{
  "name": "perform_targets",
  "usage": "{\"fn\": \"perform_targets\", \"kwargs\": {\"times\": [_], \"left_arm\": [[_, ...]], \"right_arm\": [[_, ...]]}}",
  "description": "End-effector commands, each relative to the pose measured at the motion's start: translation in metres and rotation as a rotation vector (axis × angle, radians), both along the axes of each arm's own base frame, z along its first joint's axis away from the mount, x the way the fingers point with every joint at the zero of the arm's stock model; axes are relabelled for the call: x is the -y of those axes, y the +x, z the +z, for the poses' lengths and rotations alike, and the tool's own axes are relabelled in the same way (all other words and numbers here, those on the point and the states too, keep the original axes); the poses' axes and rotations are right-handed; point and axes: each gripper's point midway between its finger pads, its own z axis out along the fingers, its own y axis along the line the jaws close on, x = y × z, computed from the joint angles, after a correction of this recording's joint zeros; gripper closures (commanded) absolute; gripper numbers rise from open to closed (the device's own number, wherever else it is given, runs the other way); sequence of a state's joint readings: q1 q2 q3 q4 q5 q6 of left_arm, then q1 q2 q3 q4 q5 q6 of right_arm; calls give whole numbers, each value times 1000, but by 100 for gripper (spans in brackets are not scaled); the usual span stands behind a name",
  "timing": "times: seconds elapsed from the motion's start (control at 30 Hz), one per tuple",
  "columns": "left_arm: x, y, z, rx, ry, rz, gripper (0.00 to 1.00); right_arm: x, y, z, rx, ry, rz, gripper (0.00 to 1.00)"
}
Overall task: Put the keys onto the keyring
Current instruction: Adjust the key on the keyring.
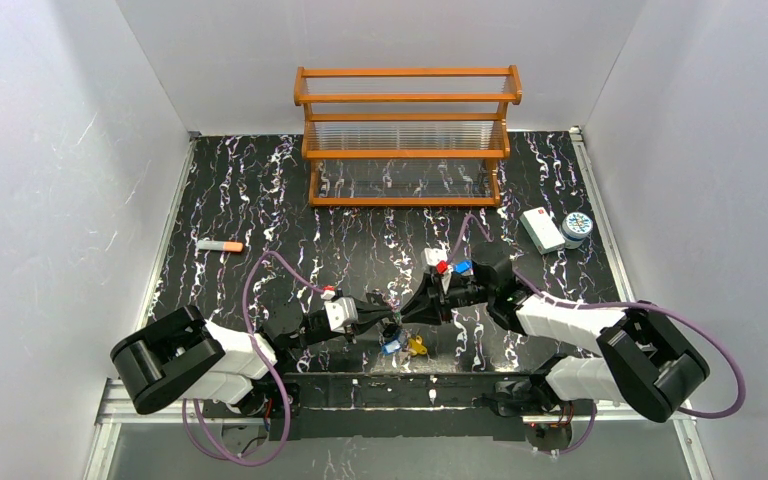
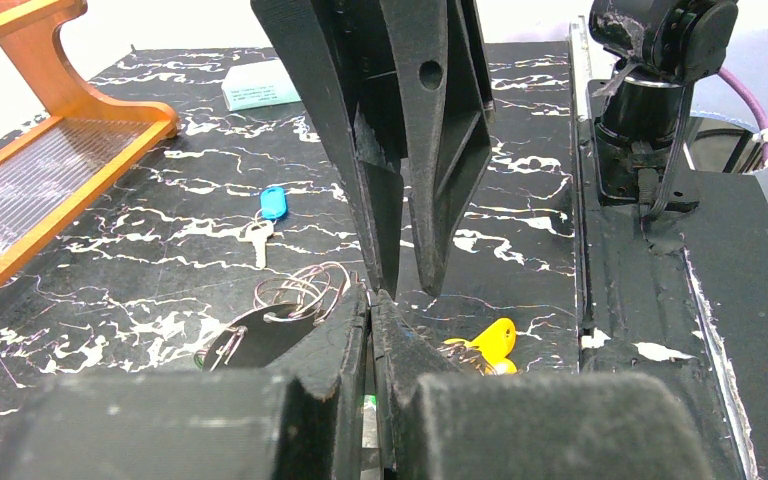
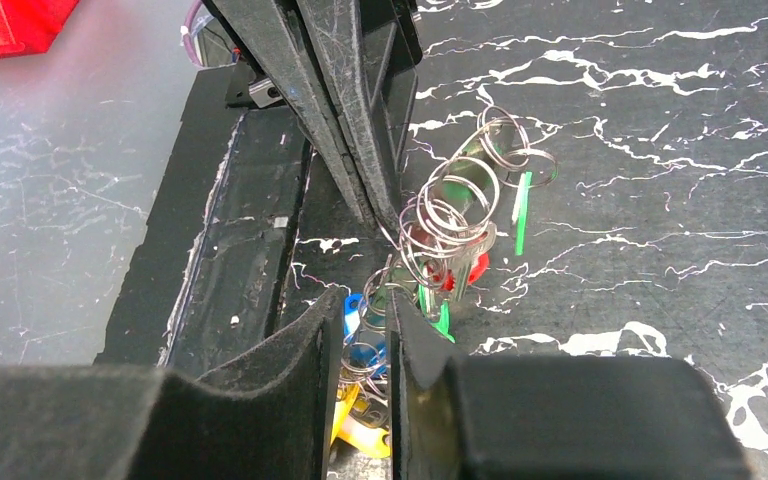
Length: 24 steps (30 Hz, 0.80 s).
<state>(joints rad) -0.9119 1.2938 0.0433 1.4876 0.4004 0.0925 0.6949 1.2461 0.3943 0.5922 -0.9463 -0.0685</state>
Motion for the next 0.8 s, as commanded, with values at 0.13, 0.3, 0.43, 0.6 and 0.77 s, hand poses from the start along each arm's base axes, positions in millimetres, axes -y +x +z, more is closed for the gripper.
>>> {"fn": "perform_targets", "kwargs": {"times": [0.13,0.3,0.43,0.6,0.77], "left_arm": [[0,0,22,51,-68,3,100],[0,0,23,52,-70,2,100],[1,0,23,51,-70,2,100],[0,0,23,51,-70,2,100],[0,0,22,50,-68,3,100]], "right_arm": [[-13,16,11,90,43,-13,66],[-18,26,15,111,43,-46,65],[-19,31,15,121,45,-63,65],[-21,33,18,137,55,-69,64],[-23,26,21,146,79,-22,64]]}}
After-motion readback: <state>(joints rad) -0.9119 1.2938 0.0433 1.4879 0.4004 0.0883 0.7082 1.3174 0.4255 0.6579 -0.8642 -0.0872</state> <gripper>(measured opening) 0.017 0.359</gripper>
